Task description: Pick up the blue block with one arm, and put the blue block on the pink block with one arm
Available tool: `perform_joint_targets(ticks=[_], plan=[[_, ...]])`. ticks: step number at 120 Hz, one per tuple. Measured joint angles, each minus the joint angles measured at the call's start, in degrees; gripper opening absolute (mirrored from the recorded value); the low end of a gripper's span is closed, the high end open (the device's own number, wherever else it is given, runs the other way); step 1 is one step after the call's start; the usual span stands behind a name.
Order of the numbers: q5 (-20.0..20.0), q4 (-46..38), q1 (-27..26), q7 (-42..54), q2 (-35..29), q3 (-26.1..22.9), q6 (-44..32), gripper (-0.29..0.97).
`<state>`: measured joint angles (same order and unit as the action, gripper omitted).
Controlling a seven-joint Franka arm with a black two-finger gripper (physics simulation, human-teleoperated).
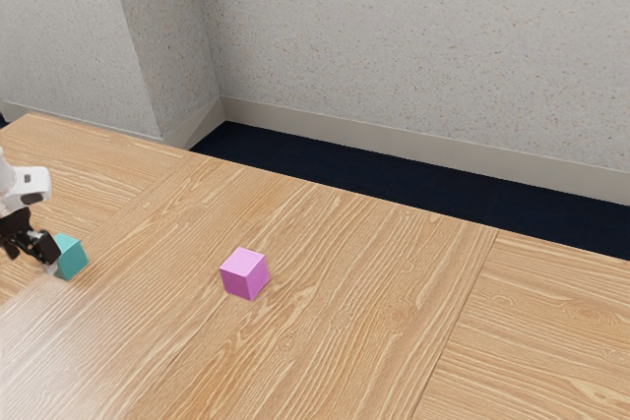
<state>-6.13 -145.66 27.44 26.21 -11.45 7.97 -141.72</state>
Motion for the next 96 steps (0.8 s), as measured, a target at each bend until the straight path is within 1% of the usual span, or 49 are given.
perform_joint_targets(ticks=[14,35,52,89,96], plan=[[2.28,0.40,-0.01,2.81,2.06,0.14,-3.80,0.68],[5.94,6.10,0.47,5.63,10.43,0.20,-6.64,0.68],[6.99,9.16,1.11,7.46,14.41,0.20,-7.69,0.68],[7.59,16.36,1.46,10.33,21.78,0.20,-8.51,0.68],[9.20,16.82,1.41,10.66,22.34,0.20,-8.56,0.68]])
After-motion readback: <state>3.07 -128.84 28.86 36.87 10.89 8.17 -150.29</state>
